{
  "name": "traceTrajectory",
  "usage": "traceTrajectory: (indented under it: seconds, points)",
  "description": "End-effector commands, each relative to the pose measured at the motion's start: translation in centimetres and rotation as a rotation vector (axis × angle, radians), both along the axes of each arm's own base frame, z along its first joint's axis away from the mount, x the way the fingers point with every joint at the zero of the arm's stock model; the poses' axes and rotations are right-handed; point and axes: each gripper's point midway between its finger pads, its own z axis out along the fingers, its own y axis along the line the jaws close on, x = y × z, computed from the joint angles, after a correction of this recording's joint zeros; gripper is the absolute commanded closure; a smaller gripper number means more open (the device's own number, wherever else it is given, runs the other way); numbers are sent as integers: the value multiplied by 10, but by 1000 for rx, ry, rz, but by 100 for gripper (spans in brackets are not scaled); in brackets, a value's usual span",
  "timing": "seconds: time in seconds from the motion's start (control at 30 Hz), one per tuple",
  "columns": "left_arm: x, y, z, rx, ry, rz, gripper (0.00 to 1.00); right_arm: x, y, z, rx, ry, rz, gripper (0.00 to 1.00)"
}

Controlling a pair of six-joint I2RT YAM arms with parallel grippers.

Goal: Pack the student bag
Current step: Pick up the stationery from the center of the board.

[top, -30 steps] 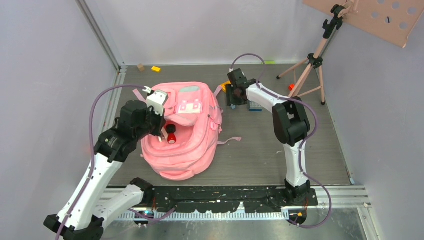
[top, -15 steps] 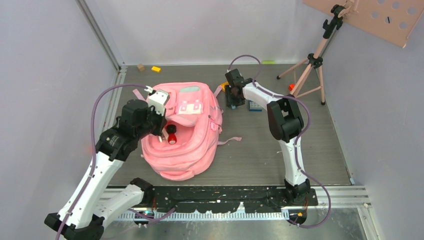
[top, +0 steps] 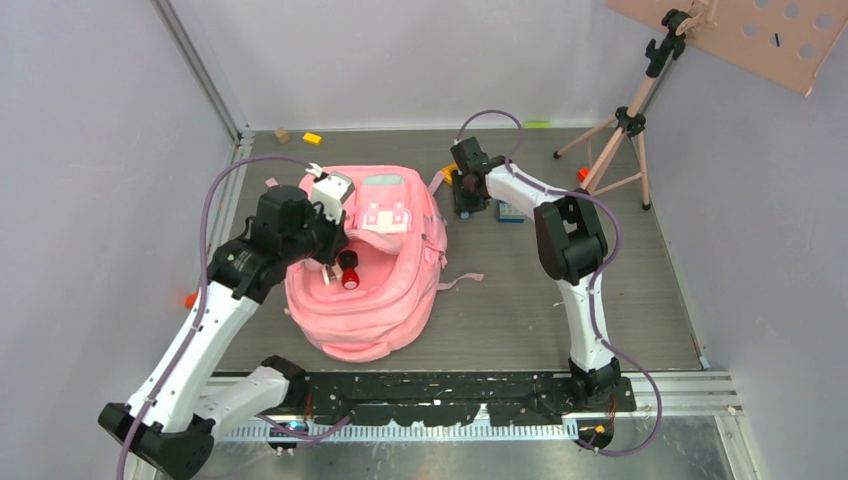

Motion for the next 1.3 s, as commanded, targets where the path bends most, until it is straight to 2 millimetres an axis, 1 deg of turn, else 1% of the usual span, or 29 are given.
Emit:
traceTrajectory:
  seconds: [0.0, 0.03, 0.07, 0.1, 0.13, 0.17, 0.2, 0.23, 0.27, 0.3, 0.4, 0.43, 0.47, 0.5, 0.53, 0.57, 0.6, 0.63, 0.67, 0.73, 0.8, 0.87, 0.9, 0.93, 0.97, 1.0, 1.07, 1.13, 1.27]
  points:
    - [27, -39, 50, -161, -134, -100, 100, 3, -1, 55, 42, -94, 2, 93]
    - [30, -44, 50, -176, -129, -110, 100, -2, -3, 56, 38, -92, 2, 94]
    - [34, -49, 50, -193, -124, -120, 100, -3, -5, 72, 47, -122, -1, 97]
    - [37, -55, 49, -209, -117, -131, 100, -8, -8, 71, 41, -117, -3, 98]
    - [40, -60, 49, -226, -112, -140, 100, -10, -11, 86, 49, -145, -7, 99]
    - [44, -65, 49, -242, -106, -146, 100, -16, -15, 86, 43, -139, -9, 100]
    - [48, -70, 49, -260, -101, -152, 100, -19, -17, 101, 51, -168, -13, 100]
    - [52, -74, 49, -274, -99, -151, 100, -26, -22, 99, 42, -160, -16, 100]
    - [57, -78, 49, -288, -97, -148, 100, -30, -25, 113, 49, -184, -21, 100]
    - [62, -81, 49, -299, -93, -146, 100, -38, -29, 121, 53, -196, -24, 100]
    - [76, -88, 49, -319, -82, -122, 100, -57, -40, 134, 53, -197, -29, 100]
    - [81, -90, 49, -327, -76, -111, 100, -66, -42, 142, 65, -201, -25, 100]
    - [85, -92, 51, -338, -75, -103, 100, -75, -44, 140, 63, -179, -20, 100]
    - [88, -94, 51, -347, -68, -97, 100, -85, -45, 150, 86, -182, -7, 100]
    - [92, -96, 52, -356, -63, -94, 100, -91, -44, 155, 99, -182, 3, 100]
    - [95, -99, 52, -364, -57, -92, 100, -102, -42, 162, 126, -180, 21, 100]
    - [97, -100, 53, -365, -56, -91, 100, -109, -41, 162, 137, -169, 27, 100]
    - [99, -101, 52, -362, -52, -91, 100, -120, -37, 170, 162, -164, 48, 100]
    - [100, -101, 51, -357, -49, -90, 100, -126, -35, 171, 171, -158, 54, 100]
    - [101, -100, 49, -348, -47, -84, 100, -146, -25, 181, 209, -146, 95, 100]
    - [99, -99, 47, -347, -45, -85, 100, -164, -14, 186, 231, -130, 131, 100]
    - [98, -99, 42, -346, -38, -86, 100, -181, 1, 190, 264, -108, 168, 100]
    - [97, -99, 40, -346, -33, -86, 100, -187, 5, 191, 284, -93, 167, 100]
    - [96, -99, 37, -347, -27, -89, 100, -196, 15, 194, 315, -77, 197, 100]
    - [96, -100, 35, -350, -22, -89, 100, -201, 21, 197, 343, -64, 197, 100]
    - [96, -101, 33, -355, -18, -89, 100, -210, 34, 200, 380, -46, 221, 100]
    - [95, -103, 32, -367, -11, -96, 100, -220, 52, 205, 420, -31, 248, 100]
    - [93, -105, 31, -376, -3, -106, 100, -225, 66, 206, 448, -17, 256, 100]
    - [91, -105, 32, -381, -4, -109, 100, -219, 87, 201, 499, 2, 229, 100]
